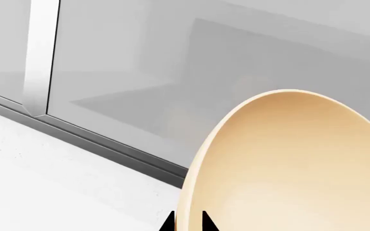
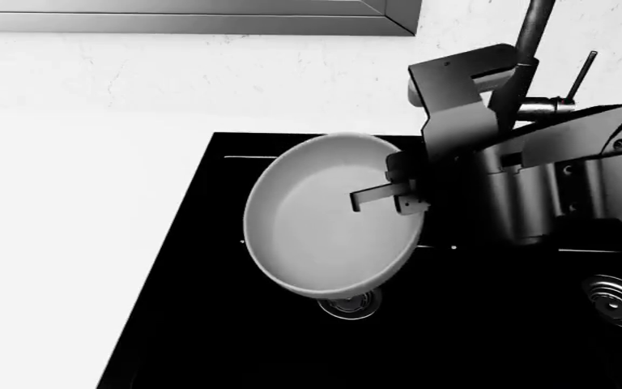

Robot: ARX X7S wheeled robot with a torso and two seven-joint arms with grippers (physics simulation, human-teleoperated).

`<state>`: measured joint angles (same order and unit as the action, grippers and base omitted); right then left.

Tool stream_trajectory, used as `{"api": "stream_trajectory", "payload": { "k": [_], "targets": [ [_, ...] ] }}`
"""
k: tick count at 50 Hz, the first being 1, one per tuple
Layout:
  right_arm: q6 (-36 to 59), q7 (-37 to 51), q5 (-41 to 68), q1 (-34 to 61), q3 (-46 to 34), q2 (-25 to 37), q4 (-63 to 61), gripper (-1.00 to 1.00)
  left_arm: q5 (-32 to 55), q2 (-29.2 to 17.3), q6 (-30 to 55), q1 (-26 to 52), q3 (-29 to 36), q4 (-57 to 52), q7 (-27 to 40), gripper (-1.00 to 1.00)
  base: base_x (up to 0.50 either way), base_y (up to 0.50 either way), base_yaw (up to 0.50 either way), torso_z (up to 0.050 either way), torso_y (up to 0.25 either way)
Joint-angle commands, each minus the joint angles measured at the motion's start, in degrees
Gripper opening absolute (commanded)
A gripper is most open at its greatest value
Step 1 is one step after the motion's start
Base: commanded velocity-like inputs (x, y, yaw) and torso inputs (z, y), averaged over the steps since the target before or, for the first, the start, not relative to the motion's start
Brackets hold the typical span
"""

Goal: Stack the bowls in the sink.

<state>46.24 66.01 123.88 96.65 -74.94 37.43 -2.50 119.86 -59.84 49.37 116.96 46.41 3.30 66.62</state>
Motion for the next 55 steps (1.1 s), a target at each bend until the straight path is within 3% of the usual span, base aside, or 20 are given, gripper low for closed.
{"api": "stream_trajectory", "payload": {
  "k": [1, 55],
  "targets": [
    [-1.62, -3.78, -3.20, -3.85, -0.28, -1.07, 1.33, -1.00, -0.30, -0.40, -0.46, -0.26, -0.55, -0.14, -0.10, -1.00, 0.00, 0.00, 0.00, 0.000, 0.010],
    [-11.18, -15.33, -12.01, -20.16, -1.45, 0.69, 3.28, -1.00, -0.38, -0.67, -0.69, -1.77, -1.27, -0.85, 0.01, -1.00, 0.00, 0.00, 0.00, 0.000, 0.001]
  ]
}}
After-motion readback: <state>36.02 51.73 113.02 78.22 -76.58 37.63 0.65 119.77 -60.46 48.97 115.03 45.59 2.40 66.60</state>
